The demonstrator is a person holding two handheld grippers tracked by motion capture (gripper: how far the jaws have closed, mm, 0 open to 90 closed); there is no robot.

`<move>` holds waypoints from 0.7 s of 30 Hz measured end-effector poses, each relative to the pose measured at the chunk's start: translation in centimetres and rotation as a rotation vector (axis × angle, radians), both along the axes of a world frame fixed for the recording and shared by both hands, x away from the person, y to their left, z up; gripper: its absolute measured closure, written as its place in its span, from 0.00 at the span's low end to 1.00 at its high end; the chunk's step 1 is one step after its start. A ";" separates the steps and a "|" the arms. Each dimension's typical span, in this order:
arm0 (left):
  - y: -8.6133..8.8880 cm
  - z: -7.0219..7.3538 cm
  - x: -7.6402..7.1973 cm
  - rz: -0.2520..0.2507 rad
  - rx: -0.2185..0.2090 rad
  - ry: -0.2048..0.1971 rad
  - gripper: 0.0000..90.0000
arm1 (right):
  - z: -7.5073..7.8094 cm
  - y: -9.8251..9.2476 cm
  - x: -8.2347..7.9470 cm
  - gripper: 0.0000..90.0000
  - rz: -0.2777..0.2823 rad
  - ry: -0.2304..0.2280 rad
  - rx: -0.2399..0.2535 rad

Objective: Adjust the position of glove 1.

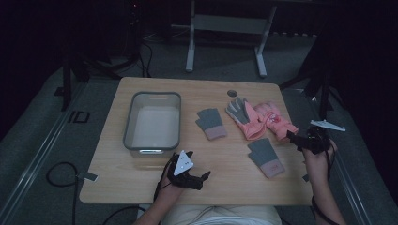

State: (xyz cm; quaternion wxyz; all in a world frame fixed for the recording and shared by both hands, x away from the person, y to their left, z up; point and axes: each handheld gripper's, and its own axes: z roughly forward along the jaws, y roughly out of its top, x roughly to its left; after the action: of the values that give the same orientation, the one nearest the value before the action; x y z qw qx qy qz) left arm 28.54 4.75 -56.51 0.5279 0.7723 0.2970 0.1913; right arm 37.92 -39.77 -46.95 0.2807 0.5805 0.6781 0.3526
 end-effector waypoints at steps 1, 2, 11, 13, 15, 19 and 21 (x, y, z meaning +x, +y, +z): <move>0.0 0.0 0.0 0.000 0.001 0.000 0.02 | 0.1 0.3 0.2 0.14 0.006 0.006 -0.003; 0.0 0.0 0.0 -0.001 0.001 0.000 0.03 | 0.2 0.6 0.4 0.14 0.007 0.004 -0.007; 0.0 0.0 0.0 -0.002 0.001 -0.001 0.03 | 1.2 3.3 1.9 0.13 0.063 -0.017 0.003; 0.0 0.0 0.0 -0.002 0.002 -0.001 0.03 | 1.5 4.0 2.3 0.13 0.085 -0.018 0.002; 0.0 0.0 0.0 -0.003 0.000 -0.001 0.03 | 1.7 4.6 2.6 0.14 0.095 -0.026 -0.009; 0.0 0.0 0.0 -0.005 0.000 0.002 0.03 | 2.0 5.8 3.4 0.15 0.123 -0.034 -0.021; 0.0 0.0 0.0 -0.006 0.000 0.002 0.03 | 2.0 6.5 3.8 0.16 0.139 -0.032 -0.016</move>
State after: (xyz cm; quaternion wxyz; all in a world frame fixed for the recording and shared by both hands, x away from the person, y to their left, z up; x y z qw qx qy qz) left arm 28.53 4.75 -56.50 0.5282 0.7734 0.2952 0.1889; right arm 41.72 -33.28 -44.90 0.2710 0.5241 0.7150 0.3751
